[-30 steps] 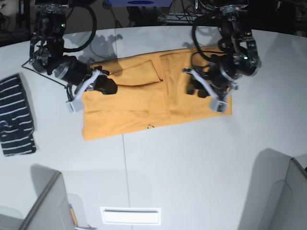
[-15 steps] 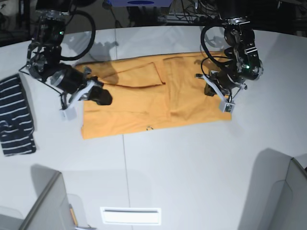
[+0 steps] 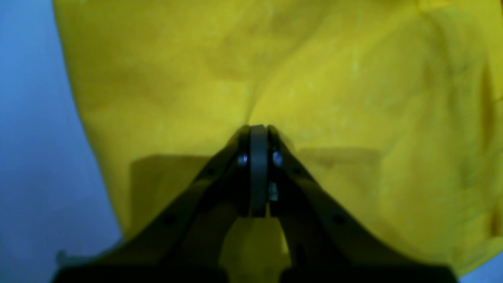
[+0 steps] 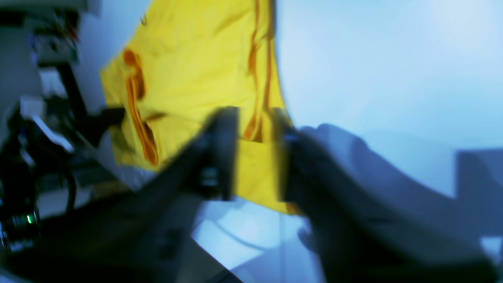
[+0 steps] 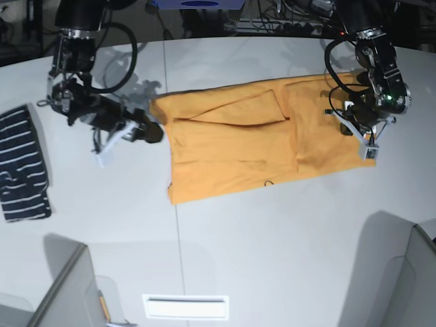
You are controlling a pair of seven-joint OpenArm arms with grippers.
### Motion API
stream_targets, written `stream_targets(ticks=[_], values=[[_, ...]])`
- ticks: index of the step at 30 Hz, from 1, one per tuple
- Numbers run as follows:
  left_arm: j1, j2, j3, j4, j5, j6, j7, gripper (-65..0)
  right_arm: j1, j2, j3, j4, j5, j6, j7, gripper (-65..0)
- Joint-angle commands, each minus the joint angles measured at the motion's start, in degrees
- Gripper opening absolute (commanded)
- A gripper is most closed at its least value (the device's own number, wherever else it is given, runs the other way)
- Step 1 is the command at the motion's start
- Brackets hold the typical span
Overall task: Fold the T-shirt properly
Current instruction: 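Lay the folded end down and open the left gripper, raising it, then grasp the other end of the folded shirt with the right gripper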
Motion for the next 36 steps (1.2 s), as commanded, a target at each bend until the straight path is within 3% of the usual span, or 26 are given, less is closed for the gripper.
stream_targets(ticks=[1,3,4,7,10,18,22,24,29,36], values=[[-0.65,-1.41,-0.36,1.15,-2.23,-0.01,-1.11,-65.0,1.95,0.23,-0.87,0.05,1.89,0.45,-0.50,-33.2],[-0.74,-2.12,-0.80,1.42,-5.05,-0.01,-1.11,-65.0,4.85,0.23,-2.71,-3.20,3.56,0.45,-2.26,-24.6],[-0.74,-2.73,-0.80,1.50,-6.28,-0.01,-1.11,-65.0,6.26,0.23,-3.24,-4.96,4.00,0.45,-2.44,-23.3],[0.84,-4.67,-3.52,3.53,-10.32,0.08,-1.02,-65.0,10.66,0.23,-3.59,-10.50,3.12,0.37,-2.52,-24.3],[4.88,-5.90,-11.70,6.69,-13.84,0.08,-1.02,-65.0,14.08,0.58,-3.77,-14.19,-0.04,0.37,-2.88,-24.6],[15.70,-10.38,-26.47,11.09,-14.01,-0.01,-1.46,-65.0,20.33,0.58,-3.94,-23.60,-10.94,1.16,-2.52,-23.7],[18.16,-11.70,-31.83,10.91,-14.01,-3.43,-1.46,-65.0,20.68,0.67,-4.65,-25.88,-12.18,6.61,-3.05,-24.0],[18.77,-12.40,-32.98,10.91,-13.40,-4.58,-1.46,-65.0,20.41,0.75,-8.69,-26.06,-12.18,8.54,-3.05,-24.5],[17.98,-12.31,-32.89,11.00,-4.25,-4.75,-1.64,-65.0,18.39,-0.21,-15.46,-27.03,-11.91,8.81,-0.59,-24.5],[16.84,-12.23,-30.78,10.82,-4.25,-4.84,-1.64,-65.0,18.22,-2.06,-15.99,-33.27,-12.09,8.98,2.31,-24.5]])
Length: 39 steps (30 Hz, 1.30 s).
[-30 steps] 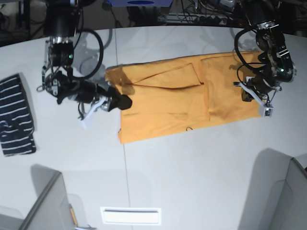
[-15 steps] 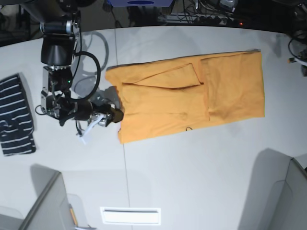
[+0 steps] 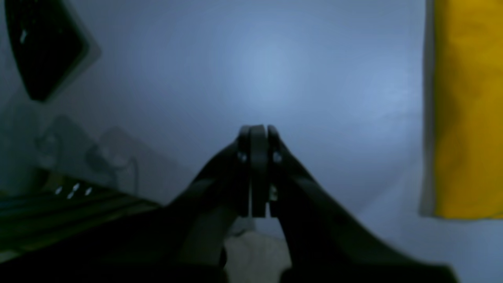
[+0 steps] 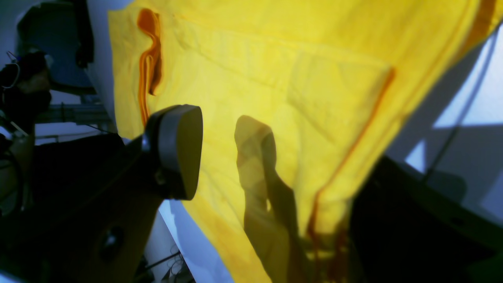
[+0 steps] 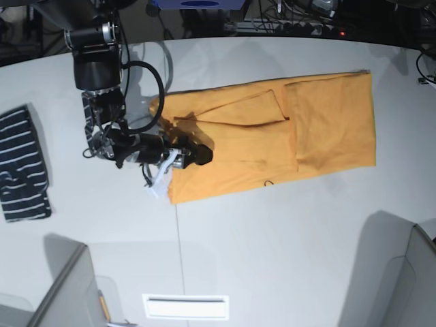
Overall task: Fold the T-shirt properly
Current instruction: 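Grasp the other end of the folded shirt with the right gripper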
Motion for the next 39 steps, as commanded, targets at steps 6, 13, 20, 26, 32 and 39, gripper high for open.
stream_targets(ticks=[6,13,20,26,32,39], values=[[-0.23,-1.12,2.44,0.70,-0.54,-0.03,-0.77,-65.0,-0.93,0.26,-1.92,-1.07,-8.20,-2.25,-5.48,-24.5],[-0.32,-1.12,2.44,0.70,-0.54,-0.03,-0.77,-65.0,-0.93,0.00,-6.49,-1.07,-8.11,-2.25,-4.95,-24.6],[-0.23,-1.39,1.91,0.70,-0.54,-0.03,-0.77,-65.0,-0.75,0.43,-6.67,-1.34,-8.11,-2.61,-3.46,-28.2],[-0.23,-1.47,1.91,0.70,-0.54,-0.03,-0.77,-65.0,0.30,0.52,-6.67,-1.34,-8.20,-2.69,-3.37,-63.9],[-0.32,-1.56,2.44,0.62,5.79,0.14,-0.77,-65.0,2.06,0.52,-6.67,-1.07,-8.20,-3.48,-3.37,-65.0],[-1.99,-1.03,10.79,-5.45,19.42,0.23,-10.61,-65.0,1.71,0.52,-6.93,4.29,-8.20,-12.54,-3.46,-65.0]])
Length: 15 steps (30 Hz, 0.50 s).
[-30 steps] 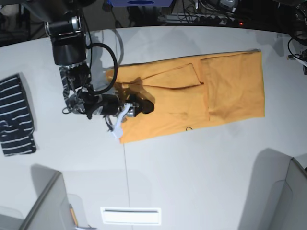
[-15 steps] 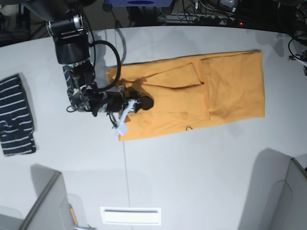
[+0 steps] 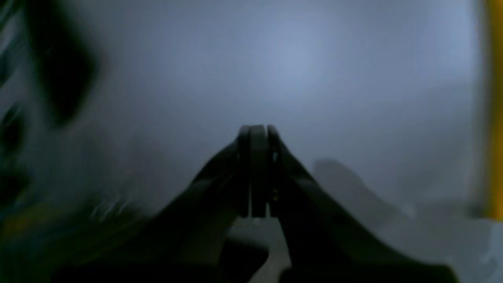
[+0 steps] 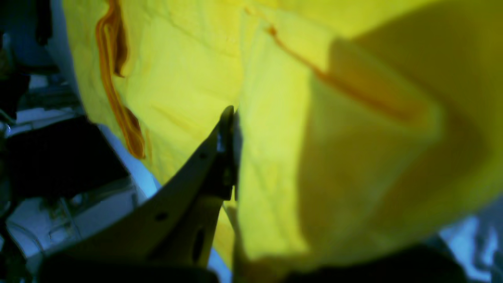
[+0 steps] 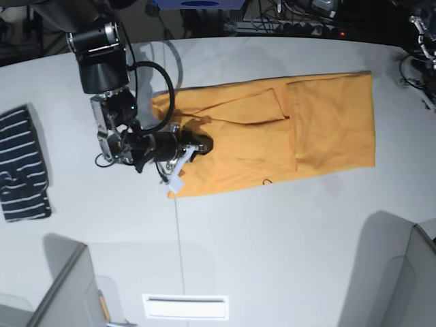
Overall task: Fold the T-shirt properly
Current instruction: 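Grasp the other end of the folded shirt with the right gripper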
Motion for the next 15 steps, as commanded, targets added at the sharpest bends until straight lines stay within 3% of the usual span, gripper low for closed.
stream_targets(ticks=[1,8,12,15], values=[[-0.38,-1.21,0.19,0.08,1.06,0.27,0.05,-65.0,0.31,0.92,0.11,1.43,-3.19,-2.18,-0.68,-65.0],[-6.88,3.10,6.79,-4.14,1.85,0.54,0.23,-65.0,0.13,0.39,0.02,6.18,-3.19,-10.80,-1.12,-65.0],[-8.73,6.18,10.92,-4.06,1.94,0.63,0.23,-65.0,0.04,0.39,-2.35,10.14,-3.19,-14.14,-1.91,-65.0],[-9.70,6.88,15.58,-4.41,1.94,3.44,0.32,-65.0,0.13,0.21,-5.34,14.18,-3.19,-19.24,-2.00,-65.0]])
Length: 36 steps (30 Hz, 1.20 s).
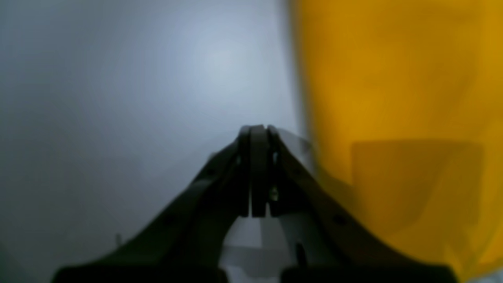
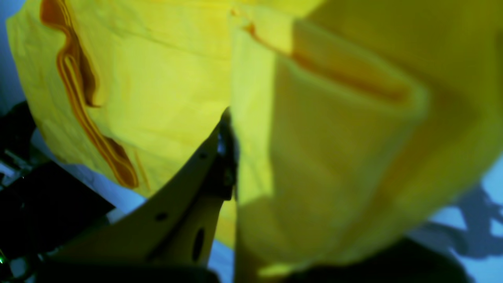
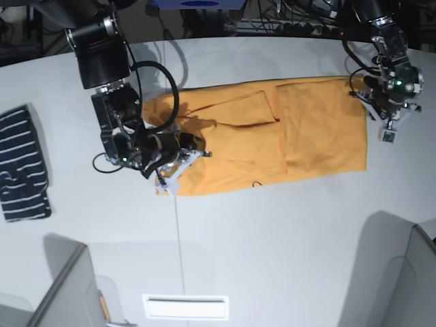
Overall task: Fold the T-shirt properly
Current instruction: 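Grasp the other end of the folded shirt with the right gripper, then lift the held end with the right gripper and fold it over toward the left gripper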
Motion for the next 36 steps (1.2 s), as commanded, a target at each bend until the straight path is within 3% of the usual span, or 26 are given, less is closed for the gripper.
stream_targets(ticks=[1,4,10,13,20,33,36], values=[[-0.49,-0.86,1.67,1.08,-0.18,0.95,-0.88,-65.0,1.60,-0.49,-1.13,2.63,1.27,-0.89,0.38,-65.0],[-0.41,-0.86,6.41,1.25,-0.18,2.89,-0.88,-65.0,2.04,-1.89,-4.38,6.67,1.27,-6.08,0.38,-65.0],[-0.05,-1.12,9.31,1.25,-0.18,3.06,-0.88,-65.0,4.23,-4.62,-12.21,11.94,1.27,-15.31,0.38,-65.0],[0.12,-1.21,9.31,1.25,-0.18,2.97,-0.88,-65.0,4.58,-7.08,-15.11,12.30,1.44,-17.94,0.38,-65.0],[0.30,-1.12,9.40,1.25,-0.18,2.89,-0.88,-65.0,6.87,-12.36,-19.59,12.30,1.18,-18.12,0.38,-65.0],[1.88,-0.59,12.65,3.89,-0.27,2.89,-0.88,-65.0,11.71,-13.59,-24.16,12.30,1.53,-18.12,1.00,-65.0],[0.47,0.81,16.26,4.07,-0.18,3.06,-0.80,-65.0,13.82,-13.59,-26.01,10.89,1.44,-18.12,1.00,-65.0]])
